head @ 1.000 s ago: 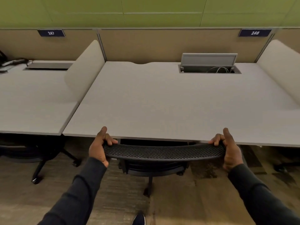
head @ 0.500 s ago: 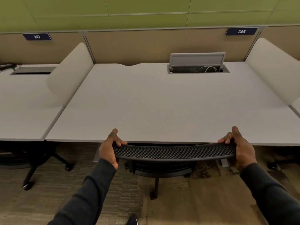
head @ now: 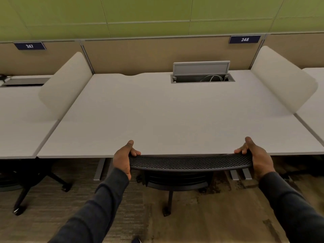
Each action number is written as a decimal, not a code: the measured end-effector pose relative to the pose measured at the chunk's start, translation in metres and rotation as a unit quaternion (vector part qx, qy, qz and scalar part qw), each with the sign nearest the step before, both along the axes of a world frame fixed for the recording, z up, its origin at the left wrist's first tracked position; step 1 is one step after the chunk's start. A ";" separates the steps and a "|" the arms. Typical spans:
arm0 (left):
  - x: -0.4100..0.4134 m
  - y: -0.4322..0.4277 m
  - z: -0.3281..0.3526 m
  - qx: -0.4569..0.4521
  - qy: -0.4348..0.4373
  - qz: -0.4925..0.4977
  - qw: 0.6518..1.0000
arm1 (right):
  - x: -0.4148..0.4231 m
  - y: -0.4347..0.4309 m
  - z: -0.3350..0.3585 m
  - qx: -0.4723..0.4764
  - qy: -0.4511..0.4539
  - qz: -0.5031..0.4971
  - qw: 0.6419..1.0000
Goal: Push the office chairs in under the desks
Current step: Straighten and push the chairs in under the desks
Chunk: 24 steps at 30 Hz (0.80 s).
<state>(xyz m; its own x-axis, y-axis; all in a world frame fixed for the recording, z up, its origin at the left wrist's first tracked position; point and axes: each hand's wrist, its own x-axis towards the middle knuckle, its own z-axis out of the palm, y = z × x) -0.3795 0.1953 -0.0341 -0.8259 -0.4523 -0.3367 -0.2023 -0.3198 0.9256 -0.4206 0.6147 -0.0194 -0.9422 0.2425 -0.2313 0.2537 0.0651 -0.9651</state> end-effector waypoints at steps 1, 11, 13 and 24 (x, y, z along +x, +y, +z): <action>0.001 0.001 0.001 0.000 -0.003 -0.003 1.000 | 0.001 0.002 0.000 0.008 -0.002 0.000 1.000; 0.000 -0.008 -0.003 -0.097 0.005 -0.091 0.991 | 0.008 -0.010 0.014 0.302 0.035 0.071 0.950; 0.006 -0.019 -0.003 -0.131 0.007 -0.130 0.983 | 0.013 -0.033 0.019 0.440 0.043 0.097 0.892; 0.052 -0.103 -0.027 -0.218 0.008 -0.288 0.932 | 0.079 -0.231 0.009 0.574 0.108 0.103 0.805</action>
